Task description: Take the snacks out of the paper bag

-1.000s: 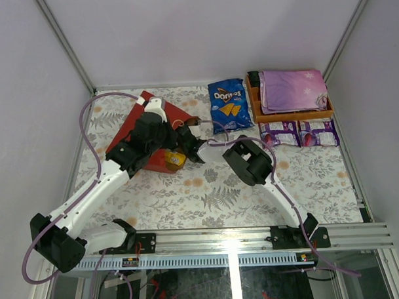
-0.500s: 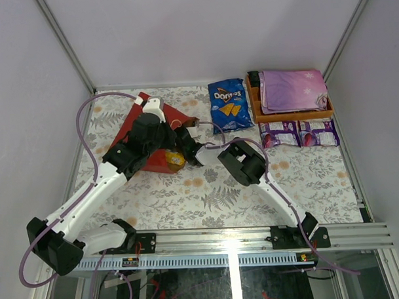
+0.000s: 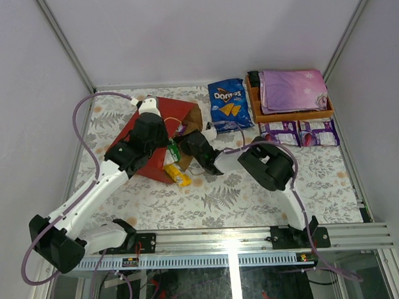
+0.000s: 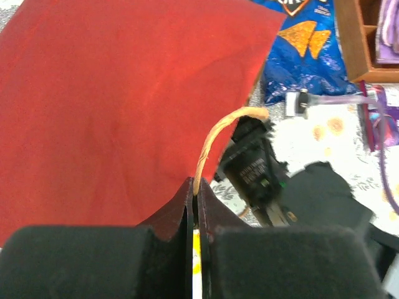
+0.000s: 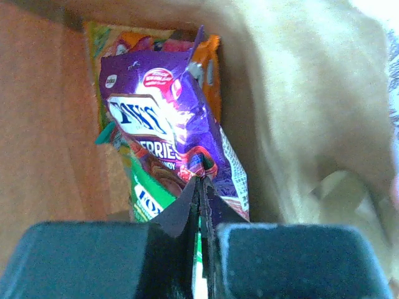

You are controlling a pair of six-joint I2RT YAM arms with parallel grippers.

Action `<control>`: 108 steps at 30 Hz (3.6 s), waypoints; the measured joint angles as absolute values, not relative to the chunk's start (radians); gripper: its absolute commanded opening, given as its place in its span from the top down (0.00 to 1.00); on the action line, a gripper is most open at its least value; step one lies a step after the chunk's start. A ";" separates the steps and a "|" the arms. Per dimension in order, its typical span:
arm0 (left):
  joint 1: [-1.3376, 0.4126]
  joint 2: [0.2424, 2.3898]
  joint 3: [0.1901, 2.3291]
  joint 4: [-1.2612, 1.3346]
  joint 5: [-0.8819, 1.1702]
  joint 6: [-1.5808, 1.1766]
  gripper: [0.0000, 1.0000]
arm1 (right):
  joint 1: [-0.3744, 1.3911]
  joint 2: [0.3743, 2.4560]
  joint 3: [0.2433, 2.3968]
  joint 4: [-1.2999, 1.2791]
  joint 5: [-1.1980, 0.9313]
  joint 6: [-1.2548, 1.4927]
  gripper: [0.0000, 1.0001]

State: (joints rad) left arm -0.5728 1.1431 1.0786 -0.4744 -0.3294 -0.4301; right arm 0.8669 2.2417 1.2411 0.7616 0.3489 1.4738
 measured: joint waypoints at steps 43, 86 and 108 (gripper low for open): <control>-0.524 1.202 1.083 -0.513 -0.456 -0.442 1.00 | 0.836 1.492 0.844 0.752 0.465 0.574 1.00; -0.521 1.201 1.083 -0.517 -0.452 -0.448 1.00 | 0.405 1.842 0.688 0.752 -0.392 0.805 0.89; -0.521 1.200 1.081 -0.516 -0.450 -0.440 1.00 | 0.311 2.023 0.327 1.512 -0.220 1.237 1.00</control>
State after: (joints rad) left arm -0.5205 1.1995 1.0805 -0.5163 -0.4500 -0.4404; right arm 0.3115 2.0232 0.3271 1.5120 -0.2195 1.2369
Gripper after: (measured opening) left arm 0.006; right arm 0.010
